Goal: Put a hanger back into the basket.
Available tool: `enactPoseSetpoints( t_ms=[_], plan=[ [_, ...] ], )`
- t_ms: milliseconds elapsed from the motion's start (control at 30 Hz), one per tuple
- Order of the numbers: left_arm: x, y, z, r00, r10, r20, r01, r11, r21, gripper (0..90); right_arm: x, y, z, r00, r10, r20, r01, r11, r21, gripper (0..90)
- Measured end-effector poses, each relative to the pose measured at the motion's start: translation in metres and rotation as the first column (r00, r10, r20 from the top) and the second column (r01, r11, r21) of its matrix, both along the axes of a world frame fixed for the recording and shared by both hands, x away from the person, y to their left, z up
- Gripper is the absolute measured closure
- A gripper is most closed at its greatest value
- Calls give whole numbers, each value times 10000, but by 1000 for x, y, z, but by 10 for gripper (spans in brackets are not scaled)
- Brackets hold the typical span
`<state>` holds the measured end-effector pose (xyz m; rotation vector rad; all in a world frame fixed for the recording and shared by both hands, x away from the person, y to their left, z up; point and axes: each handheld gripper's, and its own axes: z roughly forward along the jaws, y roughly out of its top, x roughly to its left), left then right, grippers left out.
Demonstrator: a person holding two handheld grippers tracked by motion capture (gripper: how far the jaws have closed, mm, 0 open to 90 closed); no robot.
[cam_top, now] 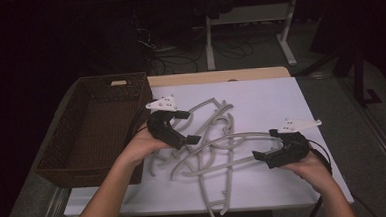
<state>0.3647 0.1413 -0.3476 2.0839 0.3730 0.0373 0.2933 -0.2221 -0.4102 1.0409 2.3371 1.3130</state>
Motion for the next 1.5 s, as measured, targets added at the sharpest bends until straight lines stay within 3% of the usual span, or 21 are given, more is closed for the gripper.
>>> enactPoseSetpoints(
  t_ms=[167, 333, 633, 900, 1067, 1300, 1500],
  plan=[
    [1, -12, -4, 10000, -53, -19, 53, 9999, 105, 0, 0, 0, 0, 10000, 26, 8, -26, 10000, -22, 0],
    [6, -30, -16, 9997, -228, -82, 231, 9991, 361, 0, 0, 0, 0, 10000, 54, 0, -54, 10000, 13, 0],
    [14, -46, -37, 9997, -230, -128, 240, 9966, 793, 4, 1, -1, 0, 10000, 73, 16, -73, 10000, 32, 0],
    [21, -50, -51, 9998, -165, -149, 180, 9933, 1142, 145, 0, -1, 0, 10000, 74, 5, -74, 10000, 11, 0],
    [21, -51, -61, 9997, -208, -163, 234, 9827, 1837, 244, -1, -1, 0, 10000, 74, 9, -74, 10000, -16, 0],
    [25, -49, -74, 9991, -135, -403, 229, 9693, 2448, 390, -1, 0, 0, 9999, 108, -15, -109, 9999, -53, 0],
    [25, -51, -83, 9994, -128, -331, 225, 9504, 3101, 466, 0, 0, -1, 9999, 132, -34, -132, 9999, -83, 0]
  ],
)
